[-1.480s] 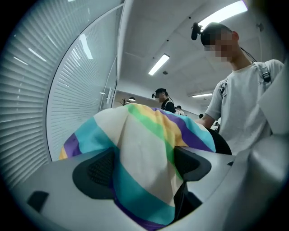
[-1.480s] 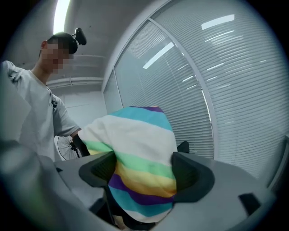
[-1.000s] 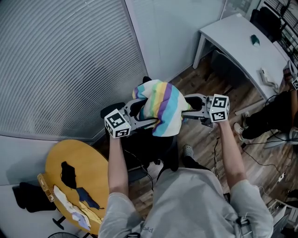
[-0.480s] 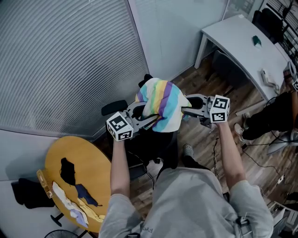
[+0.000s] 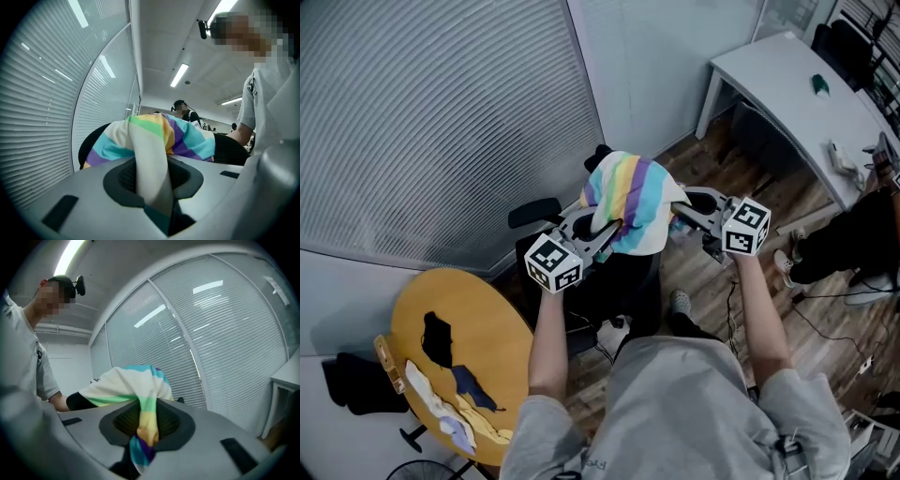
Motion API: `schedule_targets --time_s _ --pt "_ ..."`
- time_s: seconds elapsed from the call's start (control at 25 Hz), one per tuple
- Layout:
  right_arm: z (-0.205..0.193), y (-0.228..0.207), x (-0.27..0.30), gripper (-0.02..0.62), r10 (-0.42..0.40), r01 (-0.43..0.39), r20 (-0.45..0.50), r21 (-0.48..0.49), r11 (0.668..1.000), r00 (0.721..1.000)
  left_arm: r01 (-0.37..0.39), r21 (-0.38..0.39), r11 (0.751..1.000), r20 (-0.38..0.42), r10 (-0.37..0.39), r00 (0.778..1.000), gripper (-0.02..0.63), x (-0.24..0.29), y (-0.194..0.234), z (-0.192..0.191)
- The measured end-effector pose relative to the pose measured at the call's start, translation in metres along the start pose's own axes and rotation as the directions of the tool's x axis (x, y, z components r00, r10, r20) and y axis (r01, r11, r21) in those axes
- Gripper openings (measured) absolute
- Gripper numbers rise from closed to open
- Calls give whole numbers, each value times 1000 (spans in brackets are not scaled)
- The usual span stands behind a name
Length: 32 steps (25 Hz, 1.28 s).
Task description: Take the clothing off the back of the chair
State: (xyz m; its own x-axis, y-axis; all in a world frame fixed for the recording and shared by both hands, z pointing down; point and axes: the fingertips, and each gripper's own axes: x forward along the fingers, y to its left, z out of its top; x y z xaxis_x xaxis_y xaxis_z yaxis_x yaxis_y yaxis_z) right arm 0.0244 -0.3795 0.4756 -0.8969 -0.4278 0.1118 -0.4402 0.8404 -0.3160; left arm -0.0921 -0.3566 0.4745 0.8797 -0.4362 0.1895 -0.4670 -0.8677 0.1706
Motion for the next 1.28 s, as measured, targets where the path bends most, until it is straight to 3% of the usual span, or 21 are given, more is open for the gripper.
schedule_targets --time_s 0.48,0.76,0.92,1.04,1.28 --pt "50 5 -1 78 -228 234 99 -63 970 969 -128 -5 992 42 129 991 117 -24 11 17" --pt "83 22 -7 77 -326 346 130 -199 917 937 -184 39 982 74 181 981 117 -34 13 37" --pt "99 36 -13 77 -334 365 159 -247 897 929 -249 83 965 80 243 967 114 -43 10 52" --pt "104 42 -20 77 -340 374 164 -270 888 926 -348 137 928 70 341 937 114 -48 7 61" --pt "114 60 -38 77 -315 357 180 -298 885 932 -551 261 792 76 553 830 112 -62 -11 84"
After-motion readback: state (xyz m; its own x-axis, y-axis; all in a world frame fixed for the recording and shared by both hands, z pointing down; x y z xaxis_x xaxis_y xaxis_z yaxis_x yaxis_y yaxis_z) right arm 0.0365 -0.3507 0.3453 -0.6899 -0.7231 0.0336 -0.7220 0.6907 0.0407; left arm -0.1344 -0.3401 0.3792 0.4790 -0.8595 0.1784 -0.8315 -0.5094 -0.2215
